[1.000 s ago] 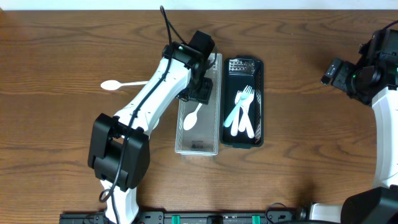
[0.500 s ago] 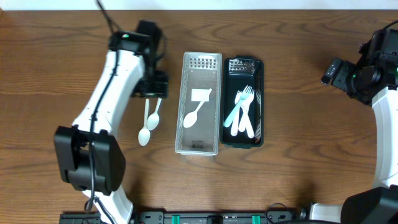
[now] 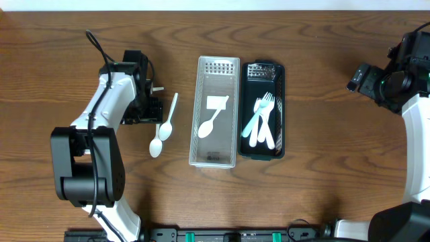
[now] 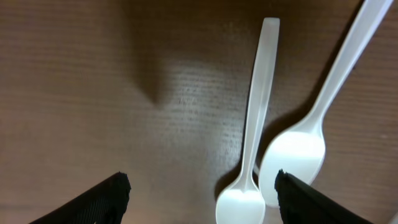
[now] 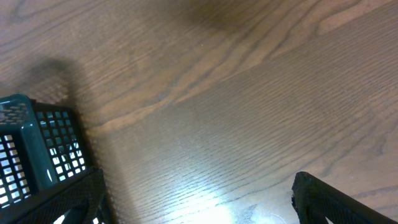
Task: Pack container
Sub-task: 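Place the spoon into the grey tray and open left gripper, then grasp another white spoon with the left gripper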
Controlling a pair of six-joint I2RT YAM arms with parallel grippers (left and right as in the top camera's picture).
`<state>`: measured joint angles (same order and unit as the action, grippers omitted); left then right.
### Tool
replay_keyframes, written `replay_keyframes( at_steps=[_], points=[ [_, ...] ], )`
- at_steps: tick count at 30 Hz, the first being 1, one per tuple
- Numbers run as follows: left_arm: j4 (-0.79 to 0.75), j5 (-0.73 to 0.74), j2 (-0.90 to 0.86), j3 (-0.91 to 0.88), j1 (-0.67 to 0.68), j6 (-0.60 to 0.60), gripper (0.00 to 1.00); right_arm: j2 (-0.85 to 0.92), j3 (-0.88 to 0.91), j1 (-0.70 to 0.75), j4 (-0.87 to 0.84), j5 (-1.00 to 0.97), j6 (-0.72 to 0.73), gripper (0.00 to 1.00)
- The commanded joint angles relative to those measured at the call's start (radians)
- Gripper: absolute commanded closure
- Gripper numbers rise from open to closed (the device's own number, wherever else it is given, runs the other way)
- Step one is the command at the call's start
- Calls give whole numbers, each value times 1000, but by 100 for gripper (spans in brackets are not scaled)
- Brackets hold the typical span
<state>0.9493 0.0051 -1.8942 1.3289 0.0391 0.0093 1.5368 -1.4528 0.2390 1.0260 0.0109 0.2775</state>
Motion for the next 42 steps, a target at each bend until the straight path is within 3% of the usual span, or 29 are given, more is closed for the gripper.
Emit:
replay_keyframes(
  at_steps=[1, 10, 24, 32, 42],
  points=[
    [-32, 10, -2, -47, -3, 40, 22, 0, 3, 9, 0, 5, -2, 1],
    [-159, 13, -3, -82, -3, 34, 27, 0, 3, 9, 0, 23, -1, 1],
    [-185, 13, -60, -82, -3, 15, 27, 0, 3, 9, 3, 23, -1, 1],
    [-162, 14, -62, -85, 23, -3, 40, 0, 3, 9, 3, 23, -2, 1],
    [-182, 13, -63, -161, 70, -12, 40, 0, 3, 9, 4, 23, -2, 1]
  ],
)
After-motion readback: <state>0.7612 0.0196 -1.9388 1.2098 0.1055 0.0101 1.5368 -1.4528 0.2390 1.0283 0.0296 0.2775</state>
